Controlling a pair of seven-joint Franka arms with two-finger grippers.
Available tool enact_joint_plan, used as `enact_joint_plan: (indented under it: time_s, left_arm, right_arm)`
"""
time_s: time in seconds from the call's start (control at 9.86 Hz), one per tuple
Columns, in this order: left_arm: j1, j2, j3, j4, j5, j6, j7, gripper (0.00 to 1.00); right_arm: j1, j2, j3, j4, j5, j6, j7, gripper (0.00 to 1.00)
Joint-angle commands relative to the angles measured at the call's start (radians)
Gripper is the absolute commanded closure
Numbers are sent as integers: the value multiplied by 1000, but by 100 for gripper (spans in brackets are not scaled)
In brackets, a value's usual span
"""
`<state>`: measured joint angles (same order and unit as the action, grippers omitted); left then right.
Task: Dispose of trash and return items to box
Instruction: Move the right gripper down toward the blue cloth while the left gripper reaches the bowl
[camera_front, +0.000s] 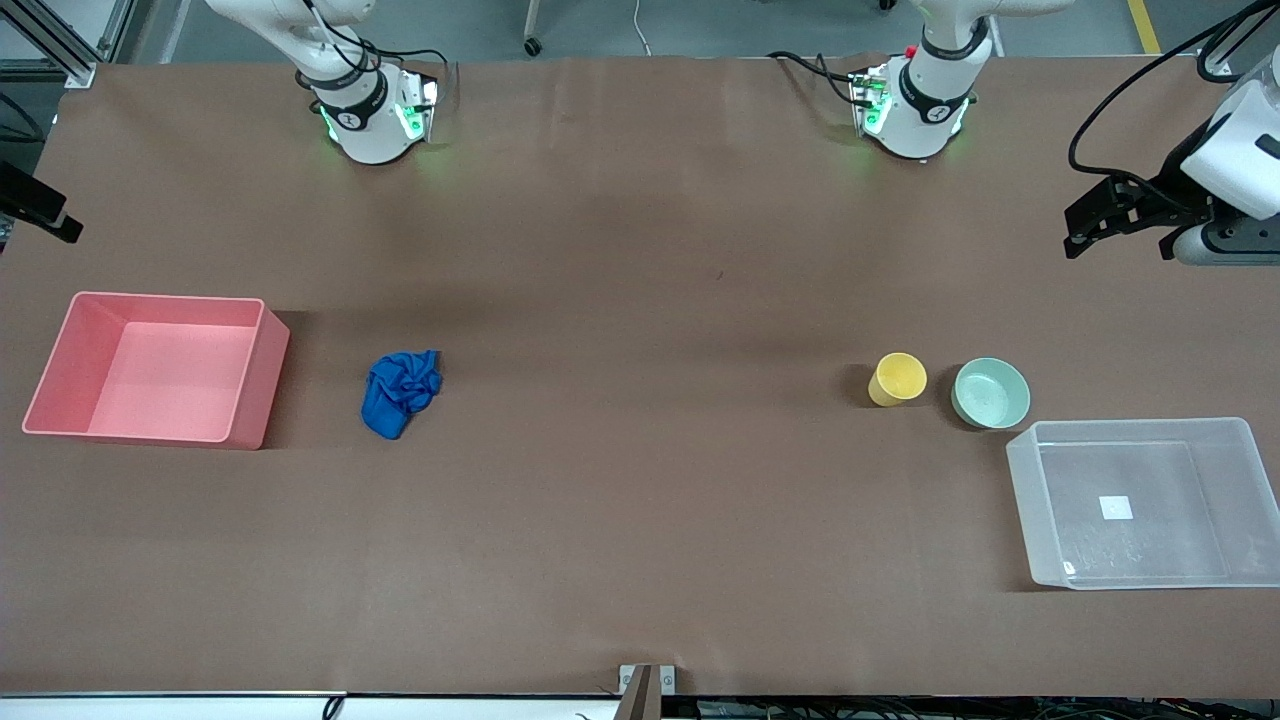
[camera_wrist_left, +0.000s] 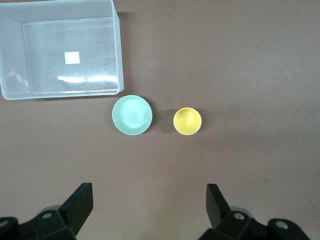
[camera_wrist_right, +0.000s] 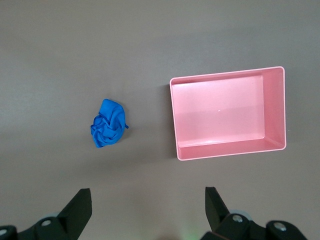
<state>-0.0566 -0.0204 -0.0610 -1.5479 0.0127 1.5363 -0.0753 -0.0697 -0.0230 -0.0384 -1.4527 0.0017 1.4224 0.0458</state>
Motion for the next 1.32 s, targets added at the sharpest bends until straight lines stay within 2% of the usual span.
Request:
enact_joint_plan:
  time_s: [0.0,0.61,0.71,0.91,1.01,1.22]
  left_arm:
    - [1,16,0,-15,-5,14,11,0]
    - [7,30,1,-6,-7,22,14,0]
    - [20,42,0,-9,-7,31,15,0]
    - [41,59,1,-41,-7,71,16,2]
    - [50,62,0,-85,-7,112,19,2]
    - [92,69,0,-200,-8,224,60,2]
  right_arm:
    - [2,-12,2,-14,-6,4,8,0]
    - [10,-11,3,-20,-2,-6,9,0]
    - [52,-8,11,-75,-3,3,14,0]
    - [53,6,99,-263,-3,192,49,0]
    - [57,24,124,-366,-3,330,72,0]
    - [68,111,153,-486,-6,517,114,0]
